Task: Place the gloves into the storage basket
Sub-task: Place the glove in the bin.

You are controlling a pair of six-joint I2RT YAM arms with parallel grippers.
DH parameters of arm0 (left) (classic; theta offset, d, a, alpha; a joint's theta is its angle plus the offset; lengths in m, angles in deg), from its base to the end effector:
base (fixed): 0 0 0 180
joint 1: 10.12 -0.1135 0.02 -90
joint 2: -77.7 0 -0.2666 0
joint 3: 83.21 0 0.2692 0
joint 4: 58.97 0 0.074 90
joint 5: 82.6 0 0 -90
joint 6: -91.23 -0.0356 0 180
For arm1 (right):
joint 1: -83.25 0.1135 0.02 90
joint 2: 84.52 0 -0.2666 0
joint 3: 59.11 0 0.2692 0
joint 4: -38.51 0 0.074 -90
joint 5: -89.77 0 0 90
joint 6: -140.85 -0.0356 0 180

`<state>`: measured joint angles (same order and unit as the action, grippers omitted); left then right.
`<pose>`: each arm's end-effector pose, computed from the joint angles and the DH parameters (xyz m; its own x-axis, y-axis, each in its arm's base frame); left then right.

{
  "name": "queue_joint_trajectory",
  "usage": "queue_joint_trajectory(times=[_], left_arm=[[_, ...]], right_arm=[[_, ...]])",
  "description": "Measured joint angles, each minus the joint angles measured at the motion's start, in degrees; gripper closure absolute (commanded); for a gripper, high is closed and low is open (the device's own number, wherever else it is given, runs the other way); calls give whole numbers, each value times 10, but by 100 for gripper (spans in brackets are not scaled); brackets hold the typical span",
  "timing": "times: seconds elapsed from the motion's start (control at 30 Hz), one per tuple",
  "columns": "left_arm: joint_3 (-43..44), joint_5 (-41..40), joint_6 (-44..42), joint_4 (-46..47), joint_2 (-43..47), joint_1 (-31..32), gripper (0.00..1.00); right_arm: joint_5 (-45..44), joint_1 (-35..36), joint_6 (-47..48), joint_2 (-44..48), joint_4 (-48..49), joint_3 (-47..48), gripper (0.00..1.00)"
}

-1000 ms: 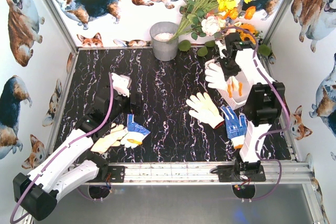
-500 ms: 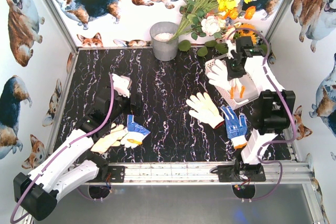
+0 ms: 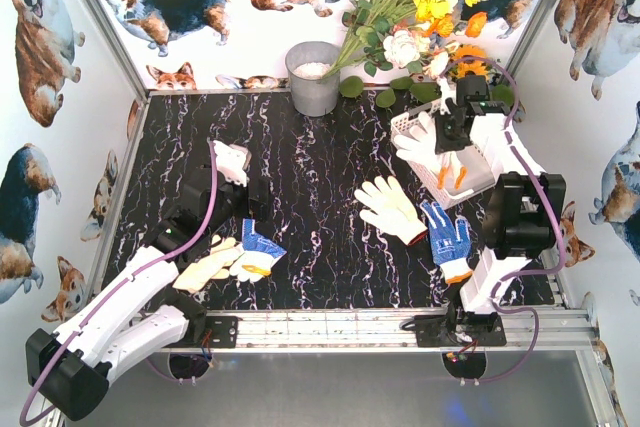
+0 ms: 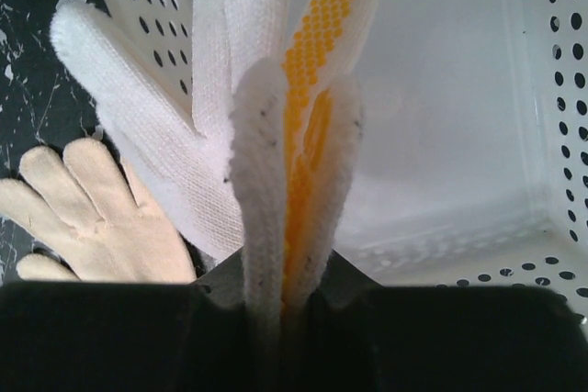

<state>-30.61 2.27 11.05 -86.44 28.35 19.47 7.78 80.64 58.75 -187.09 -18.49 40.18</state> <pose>0.1885 -0.1034 0.2861 -0.4233 0.0450 -0.9049 0.3539 0.9276 -0.1194 0.4008 -0.0133 0.2634 -0.8560 -0.0972 -0.5077 -0.1429 0.9884 0.0517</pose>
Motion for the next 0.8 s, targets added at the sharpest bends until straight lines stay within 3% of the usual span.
queue_joint_trajectory(times=[0.8], left_arm=[[-1, 4, 0, 0, -3, 0, 0]], right_arm=[[57, -52, -24, -19, 86, -45, 100]])
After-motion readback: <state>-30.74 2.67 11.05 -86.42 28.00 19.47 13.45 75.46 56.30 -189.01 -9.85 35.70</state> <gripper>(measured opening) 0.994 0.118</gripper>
